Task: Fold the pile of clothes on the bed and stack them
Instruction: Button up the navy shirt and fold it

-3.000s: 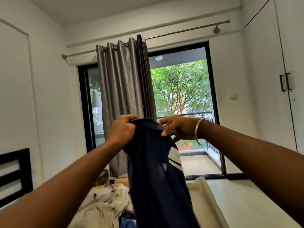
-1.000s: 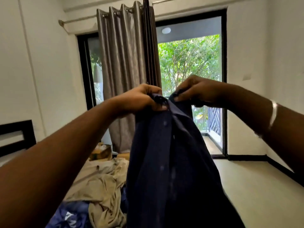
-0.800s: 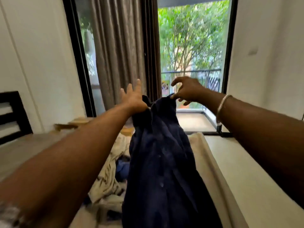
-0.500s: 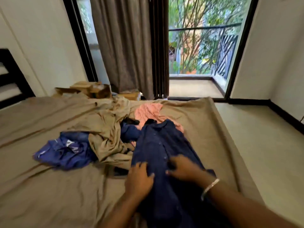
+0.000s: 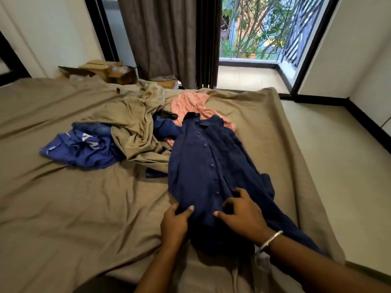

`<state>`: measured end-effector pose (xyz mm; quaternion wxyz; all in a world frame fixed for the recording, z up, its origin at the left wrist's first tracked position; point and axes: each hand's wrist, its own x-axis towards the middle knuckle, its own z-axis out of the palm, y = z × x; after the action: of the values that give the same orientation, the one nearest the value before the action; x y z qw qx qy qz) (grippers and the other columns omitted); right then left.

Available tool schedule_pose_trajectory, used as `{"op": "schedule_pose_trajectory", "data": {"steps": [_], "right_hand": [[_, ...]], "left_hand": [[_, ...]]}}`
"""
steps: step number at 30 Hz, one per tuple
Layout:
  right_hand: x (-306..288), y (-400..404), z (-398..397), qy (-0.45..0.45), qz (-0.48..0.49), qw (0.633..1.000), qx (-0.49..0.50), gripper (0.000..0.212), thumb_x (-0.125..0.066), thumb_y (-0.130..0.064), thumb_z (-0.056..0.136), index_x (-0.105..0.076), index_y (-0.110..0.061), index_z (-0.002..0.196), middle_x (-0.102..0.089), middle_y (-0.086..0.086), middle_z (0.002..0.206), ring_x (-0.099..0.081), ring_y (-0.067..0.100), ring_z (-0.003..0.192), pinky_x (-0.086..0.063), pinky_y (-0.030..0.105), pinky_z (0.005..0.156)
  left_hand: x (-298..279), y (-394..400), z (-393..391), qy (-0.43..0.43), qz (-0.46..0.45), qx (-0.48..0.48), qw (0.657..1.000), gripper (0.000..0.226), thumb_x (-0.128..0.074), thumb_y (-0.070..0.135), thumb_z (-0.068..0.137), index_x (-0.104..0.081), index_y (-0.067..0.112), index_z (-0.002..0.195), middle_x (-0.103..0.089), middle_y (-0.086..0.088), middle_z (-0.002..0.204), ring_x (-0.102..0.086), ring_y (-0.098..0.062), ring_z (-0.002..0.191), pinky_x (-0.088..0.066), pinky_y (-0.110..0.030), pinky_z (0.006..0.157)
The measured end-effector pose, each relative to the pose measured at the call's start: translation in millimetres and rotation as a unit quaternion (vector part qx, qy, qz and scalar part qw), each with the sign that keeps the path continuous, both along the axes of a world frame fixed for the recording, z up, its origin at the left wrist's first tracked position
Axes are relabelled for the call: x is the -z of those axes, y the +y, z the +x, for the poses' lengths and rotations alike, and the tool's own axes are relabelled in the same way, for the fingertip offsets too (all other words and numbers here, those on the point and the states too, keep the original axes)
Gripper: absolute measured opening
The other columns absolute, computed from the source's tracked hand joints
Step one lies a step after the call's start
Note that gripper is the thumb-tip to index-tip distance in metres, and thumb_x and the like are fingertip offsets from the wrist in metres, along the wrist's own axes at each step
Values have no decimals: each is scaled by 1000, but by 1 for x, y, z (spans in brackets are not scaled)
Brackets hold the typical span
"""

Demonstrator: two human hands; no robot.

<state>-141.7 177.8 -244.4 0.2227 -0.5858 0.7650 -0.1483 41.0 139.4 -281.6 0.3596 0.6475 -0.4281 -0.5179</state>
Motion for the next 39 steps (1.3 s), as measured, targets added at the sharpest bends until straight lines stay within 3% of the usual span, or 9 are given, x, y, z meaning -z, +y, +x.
{"op": "schedule_pose_trajectory", "data": {"steps": [6,12,19,23,28,31,34,37,39], "right_hand": [[3,39,6,5,-66,998,22,26,-74,-58,75,-74,-33,83,-43,-8,129,-47,19,122,-37,39,107],[-17,35,21,-178,-238,954,49,26,-56,-32,98,-48,-16,79,-50,-8,73,-48,7,64,-44,29,64],[-50,36,30,-430,-151,885,99,25,-50,-26,100,-48,-1,95,-47,8,76,-46,11,67,-46,21,62],[-59,34,33,-539,-68,833,105,21,-64,-12,92,-60,-8,112,-68,8,74,-67,18,76,-57,28,68],[-36,38,38,-514,52,830,210,18,-67,-1,87,-66,1,105,-69,8,71,-63,13,56,-44,20,47],[-17,43,43,-501,80,822,258,12,-55,8,89,-66,6,93,-64,14,66,-59,17,51,-44,20,44],[-7,50,50,-497,64,823,270,20,-52,14,82,-61,-3,87,-63,18,82,-61,26,70,-51,30,61],[-7,67,58,-445,84,863,222,28,-67,6,78,-57,-7,100,-65,13,85,-62,22,76,-52,34,69],[-8,80,55,-332,107,929,122,35,-76,-9,76,-55,-15,104,-68,8,87,-64,18,77,-54,33,72]], "left_hand": [[-20,17,-15,104,-54,8,993,29,-76,27,79,-71,11,102,-75,-6,99,-71,-26,96,-54,-50,92],[-30,6,-1,173,-58,100,978,30,-80,12,75,-71,8,103,-75,-10,105,-69,-30,104,-53,-44,92],[-48,-8,11,94,-172,112,974,37,-66,41,89,-60,29,124,-68,11,122,-62,-11,116,-48,-40,101],[-56,-18,24,35,-182,26,982,17,-65,42,87,-65,37,103,-71,12,106,-66,-11,102,-52,-35,88],[-37,-15,40,-219,-45,11,975,46,-69,37,79,-55,16,118,-63,-15,116,-60,-38,107,-51,-47,89],[-45,-3,32,-351,-134,-7,927,56,-66,27,81,-47,14,132,-49,-17,128,-49,-37,117,-44,-47,93],[-52,5,20,-240,-274,5,931,31,-67,22,84,-58,20,114,-60,-2,101,-57,-20,91,-47,-37,81],[-42,12,10,-72,-151,114,979,17,-73,23,85,-61,25,97,-65,2,73,-61,-15,68,-50,-36,70],[-31,16,5,-117,-81,226,964,39,-78,35,79,-51,31,106,-67,5,73,-65,-12,71,-52,-35,72]]}}
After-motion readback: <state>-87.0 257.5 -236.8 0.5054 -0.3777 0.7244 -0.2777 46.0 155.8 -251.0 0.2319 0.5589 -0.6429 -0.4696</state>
